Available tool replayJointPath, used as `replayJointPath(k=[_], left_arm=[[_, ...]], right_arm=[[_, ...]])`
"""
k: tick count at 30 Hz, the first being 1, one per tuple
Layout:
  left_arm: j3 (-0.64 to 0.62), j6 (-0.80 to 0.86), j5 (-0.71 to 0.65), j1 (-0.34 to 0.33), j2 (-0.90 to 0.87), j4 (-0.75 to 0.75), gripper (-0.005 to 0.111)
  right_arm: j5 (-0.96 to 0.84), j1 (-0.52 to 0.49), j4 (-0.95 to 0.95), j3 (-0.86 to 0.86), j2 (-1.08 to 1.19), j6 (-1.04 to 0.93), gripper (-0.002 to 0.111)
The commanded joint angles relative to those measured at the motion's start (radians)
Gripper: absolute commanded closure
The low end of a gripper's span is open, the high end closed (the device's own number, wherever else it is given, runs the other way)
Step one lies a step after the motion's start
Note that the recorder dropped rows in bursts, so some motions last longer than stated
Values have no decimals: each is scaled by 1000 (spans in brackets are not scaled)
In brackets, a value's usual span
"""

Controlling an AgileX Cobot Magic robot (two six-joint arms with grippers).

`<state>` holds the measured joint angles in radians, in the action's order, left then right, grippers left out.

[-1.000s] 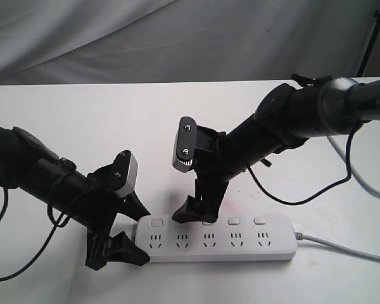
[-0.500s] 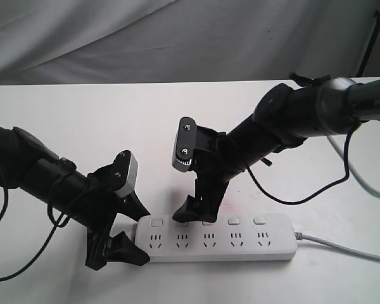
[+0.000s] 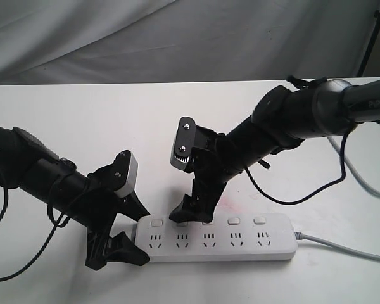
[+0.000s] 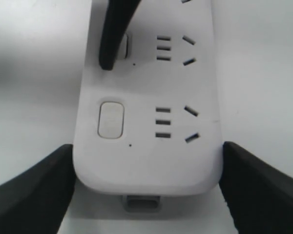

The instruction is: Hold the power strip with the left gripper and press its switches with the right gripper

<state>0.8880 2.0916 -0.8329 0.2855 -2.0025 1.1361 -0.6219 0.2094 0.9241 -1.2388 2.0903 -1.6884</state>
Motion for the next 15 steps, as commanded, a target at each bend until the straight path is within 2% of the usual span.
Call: replayJointPath(k=[1, 15], left_arm=[[3, 3, 4, 5, 1, 7, 51], [3, 3, 4, 5, 1, 7, 51]], right_arm=[[32, 0, -47, 16, -3, -30, 5], [0, 0, 30, 16, -142, -30, 5]])
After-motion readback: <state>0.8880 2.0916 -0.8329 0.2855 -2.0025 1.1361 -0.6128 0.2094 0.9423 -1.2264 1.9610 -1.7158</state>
